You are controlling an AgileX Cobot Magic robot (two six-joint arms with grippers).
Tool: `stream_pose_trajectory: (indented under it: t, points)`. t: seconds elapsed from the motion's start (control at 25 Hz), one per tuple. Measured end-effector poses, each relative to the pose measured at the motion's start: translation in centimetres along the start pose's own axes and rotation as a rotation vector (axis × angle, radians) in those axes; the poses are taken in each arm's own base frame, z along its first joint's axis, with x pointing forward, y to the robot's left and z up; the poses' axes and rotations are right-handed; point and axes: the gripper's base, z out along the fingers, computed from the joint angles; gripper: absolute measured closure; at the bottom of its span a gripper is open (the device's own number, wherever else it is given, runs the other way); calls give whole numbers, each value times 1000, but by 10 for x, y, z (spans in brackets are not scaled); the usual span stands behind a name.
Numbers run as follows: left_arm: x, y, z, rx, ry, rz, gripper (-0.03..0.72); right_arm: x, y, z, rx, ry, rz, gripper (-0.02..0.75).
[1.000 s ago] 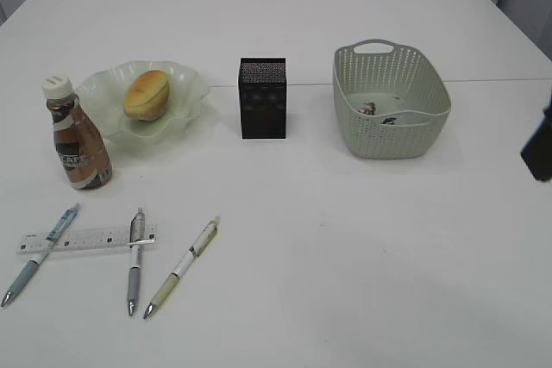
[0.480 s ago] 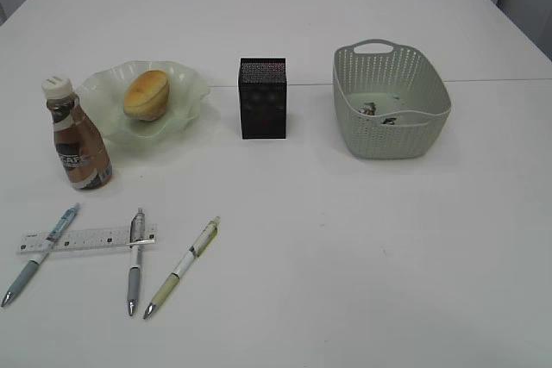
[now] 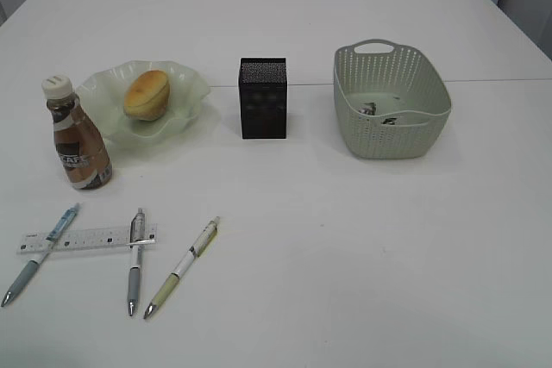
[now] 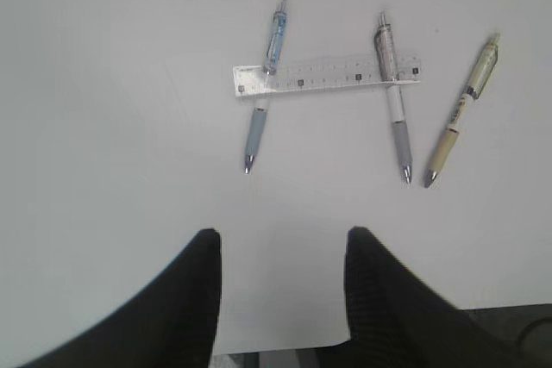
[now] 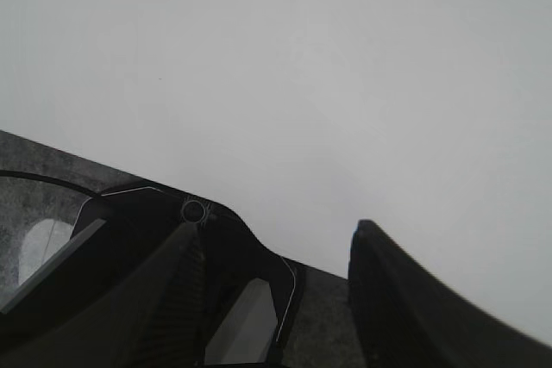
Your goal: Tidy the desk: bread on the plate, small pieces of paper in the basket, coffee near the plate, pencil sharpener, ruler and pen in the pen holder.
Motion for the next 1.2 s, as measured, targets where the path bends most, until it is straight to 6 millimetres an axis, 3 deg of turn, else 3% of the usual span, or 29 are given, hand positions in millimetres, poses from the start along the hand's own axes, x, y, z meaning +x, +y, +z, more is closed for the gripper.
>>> stream_pose_trajectory:
  t: [0.32,0.52,0.96,1.2]
  points:
    - [-8,-2,15,9,52,-59,346,0,0,0,0,2,0,309]
    - [-13,-1,28,5,96,2,345,0,0,0,0,2,0,309]
    - [-27,2,78,3,255,331,279,0,0,0,-2,2,1,309]
    - [-33,-1,90,26,239,561,276,0,0,0,-2,2,1,309]
